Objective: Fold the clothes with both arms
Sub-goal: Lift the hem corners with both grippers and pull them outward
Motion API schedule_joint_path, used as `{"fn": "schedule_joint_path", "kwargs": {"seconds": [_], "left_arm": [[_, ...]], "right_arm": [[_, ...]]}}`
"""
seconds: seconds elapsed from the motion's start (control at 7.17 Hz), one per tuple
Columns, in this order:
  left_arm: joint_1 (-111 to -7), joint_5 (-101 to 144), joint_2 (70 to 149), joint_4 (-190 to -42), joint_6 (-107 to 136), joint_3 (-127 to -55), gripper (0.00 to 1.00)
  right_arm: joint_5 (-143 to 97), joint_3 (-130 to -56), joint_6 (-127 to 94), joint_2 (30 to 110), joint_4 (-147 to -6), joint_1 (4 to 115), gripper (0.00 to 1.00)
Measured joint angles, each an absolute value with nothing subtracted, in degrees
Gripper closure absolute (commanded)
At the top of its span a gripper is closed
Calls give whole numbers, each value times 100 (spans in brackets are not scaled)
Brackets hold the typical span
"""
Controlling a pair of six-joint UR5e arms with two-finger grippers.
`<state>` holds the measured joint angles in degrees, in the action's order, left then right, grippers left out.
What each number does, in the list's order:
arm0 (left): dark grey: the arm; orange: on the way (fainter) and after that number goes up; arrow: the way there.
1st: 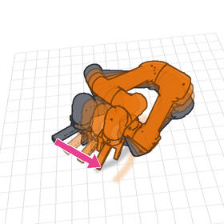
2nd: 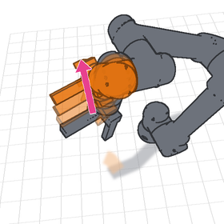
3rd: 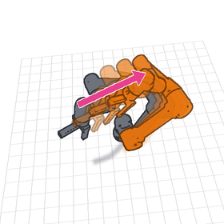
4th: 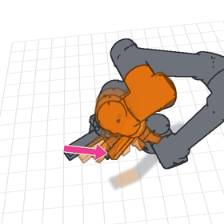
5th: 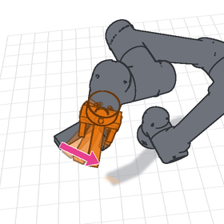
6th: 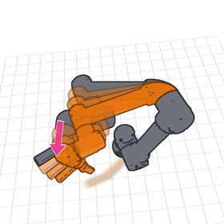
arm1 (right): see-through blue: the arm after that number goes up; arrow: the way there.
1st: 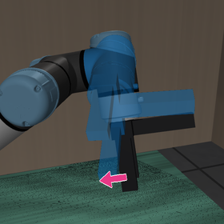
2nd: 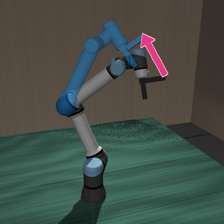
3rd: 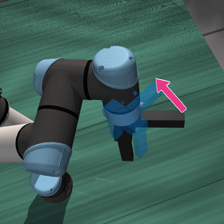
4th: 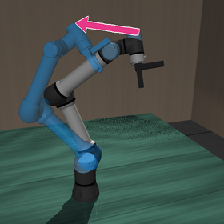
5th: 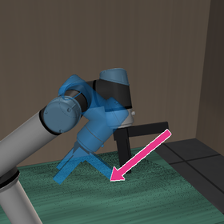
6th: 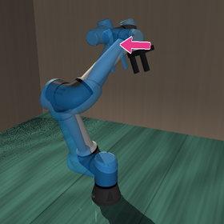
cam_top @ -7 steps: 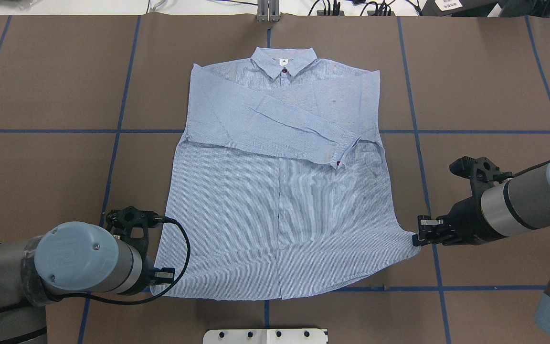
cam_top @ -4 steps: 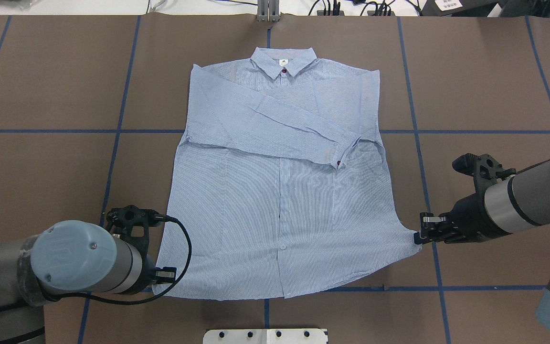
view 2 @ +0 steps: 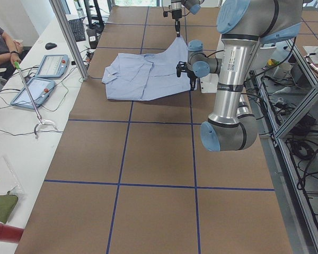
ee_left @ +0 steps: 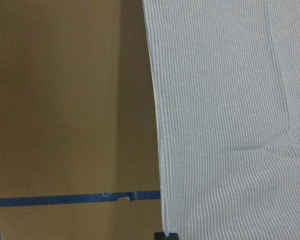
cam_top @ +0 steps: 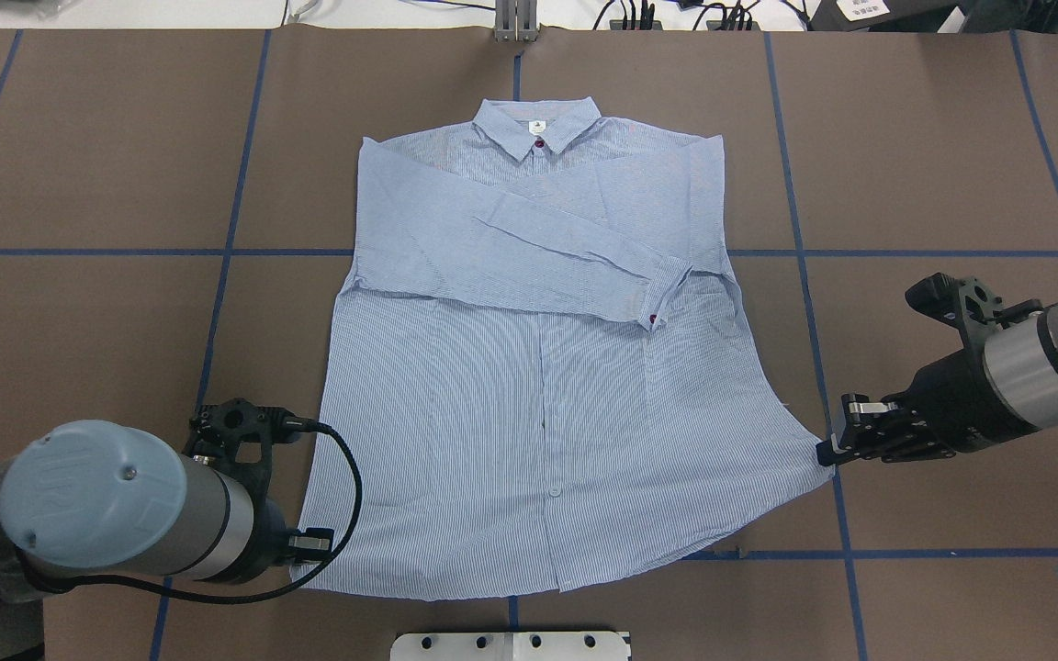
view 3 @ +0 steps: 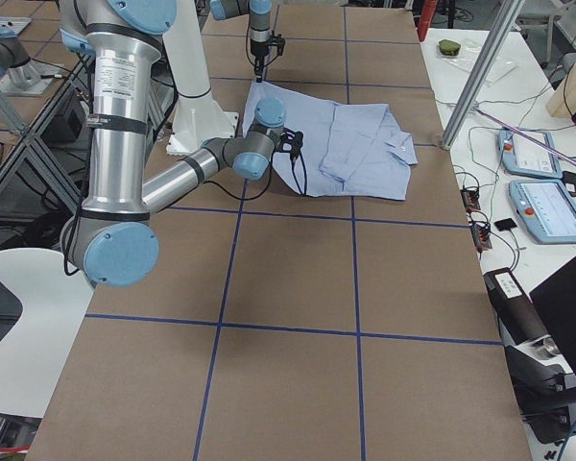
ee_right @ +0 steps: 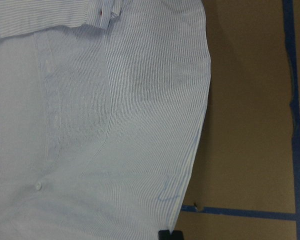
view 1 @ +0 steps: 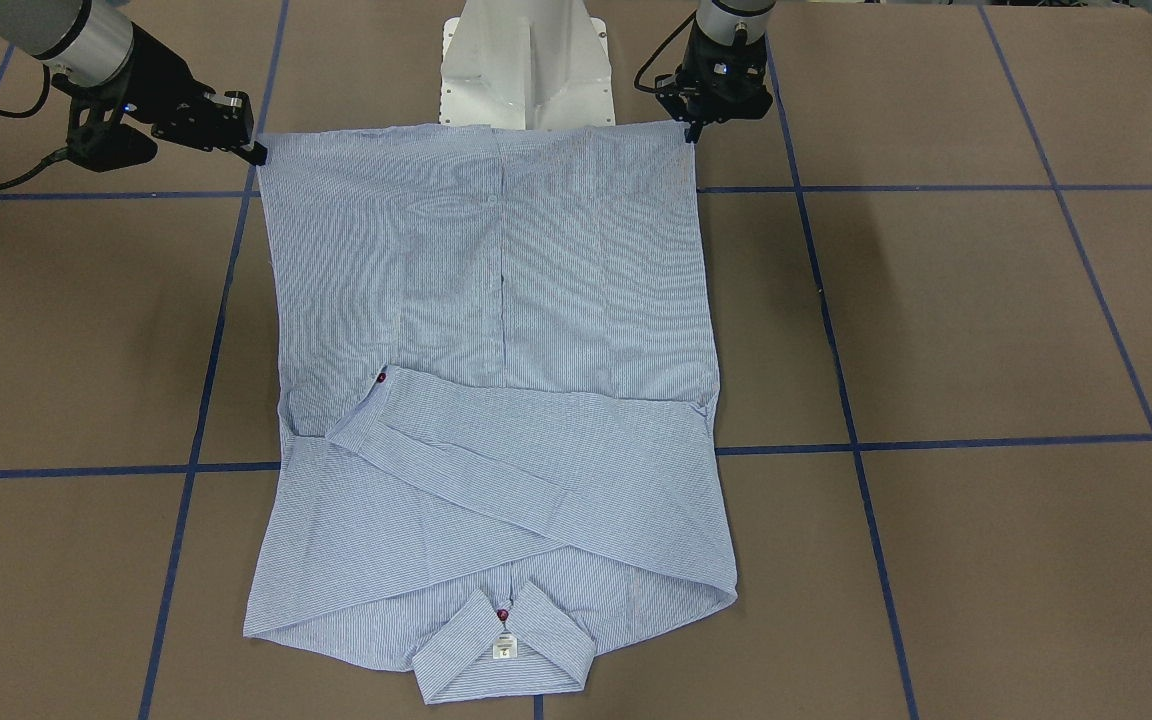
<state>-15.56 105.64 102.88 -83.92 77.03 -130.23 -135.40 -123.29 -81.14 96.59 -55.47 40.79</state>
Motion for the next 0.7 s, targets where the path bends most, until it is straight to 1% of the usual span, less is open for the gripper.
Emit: {"fn": "schedule_joint_path", "kwargs": {"seconds": [0.28, 0.7], "left_arm": [[-1556, 10717, 10209, -8134, 7723, -13471, 100], [-1508, 11046, 10169, -8054, 7762, -13846, 100]], "right_arm": [[-14167, -12306, -8120, 9961, -4888, 4315, 100], [-14774, -12272, -8129, 10247, -4142, 4363, 100]]}}
